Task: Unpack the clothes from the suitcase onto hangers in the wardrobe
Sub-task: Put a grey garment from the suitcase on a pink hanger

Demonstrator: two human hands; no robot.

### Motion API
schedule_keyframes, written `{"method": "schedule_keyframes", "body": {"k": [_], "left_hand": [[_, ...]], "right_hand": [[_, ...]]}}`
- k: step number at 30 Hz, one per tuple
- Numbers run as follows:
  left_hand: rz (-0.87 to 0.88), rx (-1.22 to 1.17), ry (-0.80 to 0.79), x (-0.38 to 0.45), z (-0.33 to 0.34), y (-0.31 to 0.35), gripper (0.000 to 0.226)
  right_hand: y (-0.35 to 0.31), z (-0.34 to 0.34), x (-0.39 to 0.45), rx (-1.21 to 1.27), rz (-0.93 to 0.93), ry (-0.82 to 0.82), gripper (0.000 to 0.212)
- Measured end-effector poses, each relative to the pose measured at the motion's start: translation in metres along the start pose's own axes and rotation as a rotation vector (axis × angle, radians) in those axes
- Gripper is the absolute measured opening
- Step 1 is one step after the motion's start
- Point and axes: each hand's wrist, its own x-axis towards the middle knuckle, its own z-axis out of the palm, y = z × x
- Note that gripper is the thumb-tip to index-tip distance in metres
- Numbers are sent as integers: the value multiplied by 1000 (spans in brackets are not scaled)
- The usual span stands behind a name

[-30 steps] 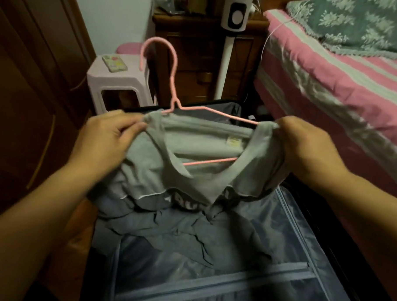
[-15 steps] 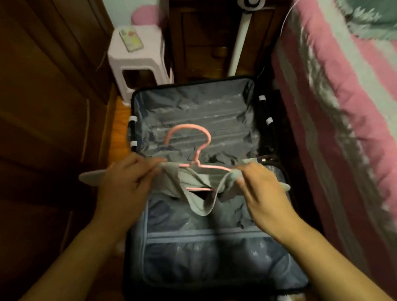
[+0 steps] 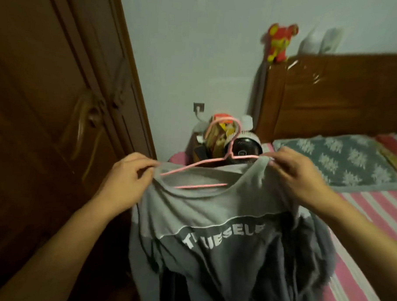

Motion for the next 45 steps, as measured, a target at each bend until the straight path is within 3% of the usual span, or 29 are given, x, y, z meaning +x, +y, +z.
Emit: {"method": "schedule_keyframes", "body": {"k": [3, 5, 7, 9, 11, 13, 15, 17, 21, 24, 27, 29, 31, 33, 34, 35, 37, 38, 40, 42, 45], "left_hand": [[135, 19, -137, -2, -1, 74, 41], [187, 142, -174, -12, 12, 110, 26], [207, 290, -60, -21, 23, 133, 16], [186, 318, 70, -25, 20, 150, 20], [103, 169, 110, -24, 12, 172, 12], [59, 93, 51, -23, 6, 193, 9], [68, 146, -10, -27, 2, 208, 11], [32, 236, -3, -39, -6, 213, 16], [23, 431, 45, -72, -29, 217, 31], [84, 459, 104, -88, -40, 232, 37], [126, 579, 85, -99, -42, 249, 43], [102, 580, 110, -105, -43, 253, 42], [24, 440, 197, -107, -46, 257, 33], [-15, 382, 246, -106, -46, 262, 28], [-20, 393, 246, -106, -45, 264, 27], [-26, 409, 241, -107, -44, 267, 27], [-53, 427, 247, -110, -44, 270, 26], [-75, 429, 260, -112, -46, 272, 26], [-110, 431, 276, -115, -47, 275, 27], [-112, 426, 275, -117, -45, 280, 26], [-114, 464, 238, -124, -37, 288, 25]], "right_hand": [[-14, -22, 2, 44, -63, -21, 20], [-15, -41, -1, 101, -60, -57, 21], [-11, -67, -8, 166, -65, -64, 28], [8, -87, -19, 148, -55, 102, 34], [43, -92, -40, 175, 127, 245, 67], [78, -72, -67, 370, 267, 147, 91], [104, -45, -87, 517, 349, 107, 72], [117, -41, -92, 511, 409, 185, 44], [117, -81, -70, 363, 198, 141, 20], [111, -108, -41, 335, 121, 67, 27], [94, -137, -16, 369, 201, 222, 35], [74, -151, -9, 291, 77, 271, 34], [56, -140, -17, 182, -135, 37, 28], [49, -107, -39, 78, -219, -215, 56], [47, -90, -49, 76, -181, -189, 66], [43, -77, -60, 120, -100, -60, 68], [30, -68, -76, 275, 117, 240, 60], [22, -68, -81, 312, 180, 301, 55], [4, -65, -87, 334, 211, 263, 40], [-17, -63, -83, 403, 240, 128, 38], [-31, -55, -64, 263, 239, 20, 31]]}}
